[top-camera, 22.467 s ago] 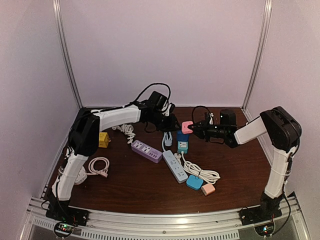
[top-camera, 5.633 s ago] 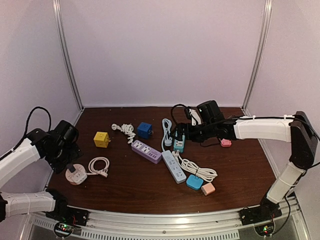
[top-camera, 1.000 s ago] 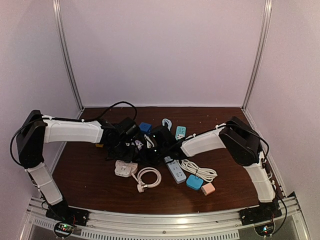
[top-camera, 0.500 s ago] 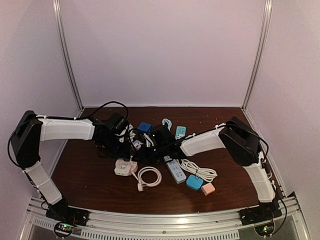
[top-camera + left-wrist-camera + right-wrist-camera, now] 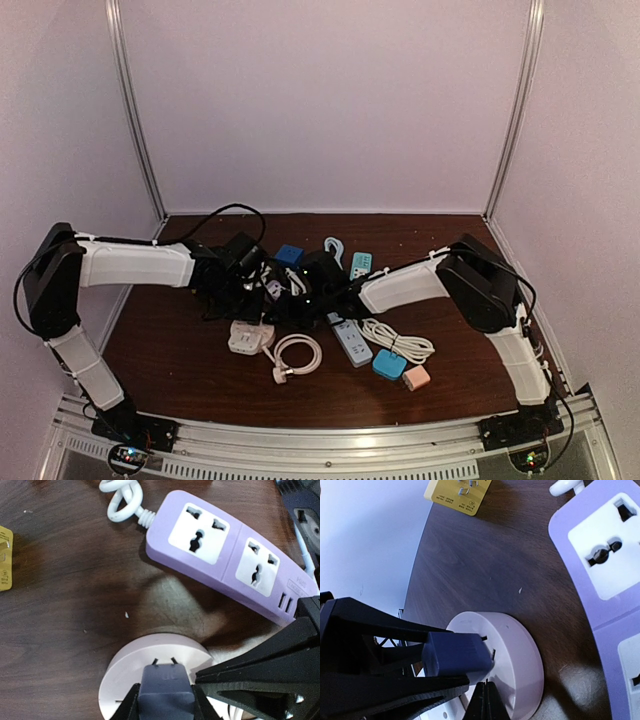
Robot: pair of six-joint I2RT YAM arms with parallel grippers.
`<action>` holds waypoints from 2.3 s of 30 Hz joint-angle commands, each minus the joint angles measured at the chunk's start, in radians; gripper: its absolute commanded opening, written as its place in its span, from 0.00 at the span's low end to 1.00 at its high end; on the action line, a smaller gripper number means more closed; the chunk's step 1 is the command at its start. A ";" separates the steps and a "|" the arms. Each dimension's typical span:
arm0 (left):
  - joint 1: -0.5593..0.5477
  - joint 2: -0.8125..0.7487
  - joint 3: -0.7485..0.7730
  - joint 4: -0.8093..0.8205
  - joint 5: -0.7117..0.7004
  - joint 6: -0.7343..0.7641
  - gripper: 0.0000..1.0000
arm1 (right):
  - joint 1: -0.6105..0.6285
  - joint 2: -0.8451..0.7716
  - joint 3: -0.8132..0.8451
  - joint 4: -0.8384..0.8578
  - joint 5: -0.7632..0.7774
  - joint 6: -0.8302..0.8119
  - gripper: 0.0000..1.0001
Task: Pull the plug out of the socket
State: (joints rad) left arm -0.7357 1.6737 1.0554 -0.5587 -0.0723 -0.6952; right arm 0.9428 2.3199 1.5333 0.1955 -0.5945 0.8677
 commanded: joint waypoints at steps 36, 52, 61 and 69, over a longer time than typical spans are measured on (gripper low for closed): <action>-0.040 -0.020 0.090 -0.047 -0.126 0.004 0.06 | 0.019 0.121 0.002 -0.274 0.086 -0.037 0.00; -0.017 -0.029 0.009 0.047 -0.052 -0.023 0.05 | 0.019 0.127 0.016 -0.289 0.086 -0.045 0.00; 0.017 -0.046 -0.044 0.121 0.023 -0.085 0.05 | 0.019 0.046 0.005 -0.261 0.063 -0.057 0.00; -0.022 -0.020 0.002 0.117 -0.132 -0.262 0.04 | 0.019 0.004 0.011 -0.278 0.056 -0.069 0.00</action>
State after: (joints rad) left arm -0.7513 1.6436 1.0218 -0.5659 -0.1535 -0.8383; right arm 0.9535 2.3123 1.5875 0.0864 -0.5747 0.8188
